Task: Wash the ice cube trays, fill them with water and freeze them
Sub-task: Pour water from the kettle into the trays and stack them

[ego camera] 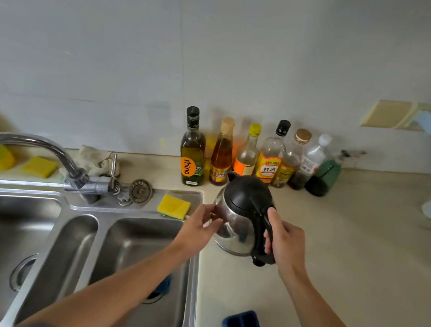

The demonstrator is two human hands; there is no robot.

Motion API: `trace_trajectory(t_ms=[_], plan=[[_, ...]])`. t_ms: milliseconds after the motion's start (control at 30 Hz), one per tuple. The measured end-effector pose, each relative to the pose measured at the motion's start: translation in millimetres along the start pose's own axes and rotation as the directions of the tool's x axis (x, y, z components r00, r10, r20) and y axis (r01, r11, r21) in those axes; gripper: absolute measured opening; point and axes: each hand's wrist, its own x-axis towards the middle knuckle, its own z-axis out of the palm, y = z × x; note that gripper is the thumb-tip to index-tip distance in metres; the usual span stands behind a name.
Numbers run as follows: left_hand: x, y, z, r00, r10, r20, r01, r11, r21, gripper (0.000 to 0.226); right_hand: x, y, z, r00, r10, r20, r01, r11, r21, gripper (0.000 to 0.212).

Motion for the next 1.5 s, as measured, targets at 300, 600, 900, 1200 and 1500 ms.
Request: trace_trajectory(t_ms=[300,600,900,1200,1500], plan=[[1.8,3.2,1.1,0.999,-0.031,0.032,0.031,1.000,0.000,0.019,-2.0,6.7,-14.3,0.931,-0.327,-0.161,0.256,0.902,-0.347,0.028],[-71.7,-61.4,-92.2,0.986,-0.081,-0.143,0.096,0.991,0.099,0.018,-86.6,-19.8,70.7,0.748,-0.637,0.186,0.652,0.654,-0.384,0.011],[-171.7,-156.2,-251.0,0.892,-0.125,-0.435,0.286,0.901,0.328,0.012,-188.6,43.9,229.5,0.754,0.014,0.656,0.430,0.745,-0.510,0.015],[-222.0,-210.1,-280.3,0.891,-0.276,-0.361,0.425,0.788,0.445,0.012,-232.6,101.0,285.1,0.764,0.226,0.604,0.363,0.623,-0.692,0.019],[-231.2,-218.4,-272.0,0.906,-0.251,-0.340,0.390,0.808,0.443,0.011,-245.3,106.5,290.7,0.750,0.257,0.610,0.367,0.605,-0.707,0.020]])
